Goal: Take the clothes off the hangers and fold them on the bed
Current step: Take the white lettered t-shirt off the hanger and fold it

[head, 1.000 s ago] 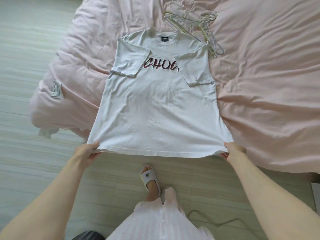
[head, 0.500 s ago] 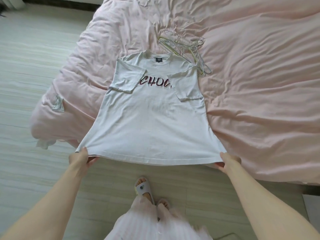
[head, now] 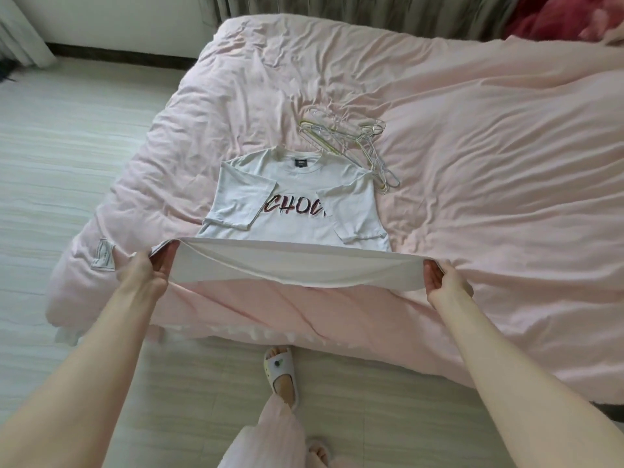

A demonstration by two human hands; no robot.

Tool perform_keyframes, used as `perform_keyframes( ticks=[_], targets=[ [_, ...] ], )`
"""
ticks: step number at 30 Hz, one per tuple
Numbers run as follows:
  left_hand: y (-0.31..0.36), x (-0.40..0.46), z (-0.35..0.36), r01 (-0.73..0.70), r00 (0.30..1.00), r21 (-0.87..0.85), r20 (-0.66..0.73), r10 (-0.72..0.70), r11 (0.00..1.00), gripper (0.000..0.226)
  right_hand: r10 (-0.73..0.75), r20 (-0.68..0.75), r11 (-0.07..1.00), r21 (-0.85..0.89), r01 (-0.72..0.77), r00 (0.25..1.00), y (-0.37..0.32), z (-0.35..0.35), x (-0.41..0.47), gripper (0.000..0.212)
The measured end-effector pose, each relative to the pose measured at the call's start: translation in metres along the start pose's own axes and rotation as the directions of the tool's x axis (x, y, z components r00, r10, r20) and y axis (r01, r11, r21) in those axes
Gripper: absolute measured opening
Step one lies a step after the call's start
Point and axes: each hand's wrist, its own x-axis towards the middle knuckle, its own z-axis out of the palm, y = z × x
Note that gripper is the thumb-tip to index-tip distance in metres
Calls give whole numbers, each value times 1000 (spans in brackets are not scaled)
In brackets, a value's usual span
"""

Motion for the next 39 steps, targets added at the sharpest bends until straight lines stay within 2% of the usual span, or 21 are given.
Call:
perform_keyframes(
  ticks=[1,2,5,7,11,12,15,17,20,24,30,34,39],
  targets=[
    [4,9,14,-7,1000,-31,-6,7,1000,46,-7,6,1000,9,7,1000,-6,13,2,11],
    [9,15,29,-6,1000,-42,2,6,999,49,-13,17,1000,16,13,1000,-11,26,4,9],
    [14,28,83,2,999,-50,45,0,999,42,-49,22,998,29,49,999,-22,74,15,18],
    [15,44,115,-13,1000,-26,16,13,1000,39,-68,-13,997,30,68,998,-28,105,24,21],
    [27,98,172,12,1000,28,-29,-11,1000,49,-83,-103,996,5,84,991,-35,170,55,26],
    [29,113,183,31,999,52,-45,-29,998,47,-86,-131,996,-4,86,988,-36,184,65,27],
    [29,144,217,87,995,104,-59,-81,991,19,-90,-155,996,-11,89,984,-36,223,87,26],
    [26,162,234,103,993,124,-63,-96,987,23,-95,-148,995,-20,93,984,-36,244,102,23],
    [23,188,255,114,993,124,-55,-107,986,36,-82,-87,997,-8,82,993,-35,271,123,8],
    [16,215,276,133,991,133,-51,-127,982,20,-39,-16,999,9,39,999,-31,307,155,11],
    [-4,266,305,157,984,147,-106,-142,977,23,36,91,990,-136,-23,995,-14,367,208,7],
    [-20,293,317,152,980,143,-147,-131,978,18,69,81,987,-149,-57,994,-2,394,240,15],
    [-38,330,329,189,969,166,-194,-156,968,26,127,29,987,-105,-123,991,15,414,277,22]
  ],
)
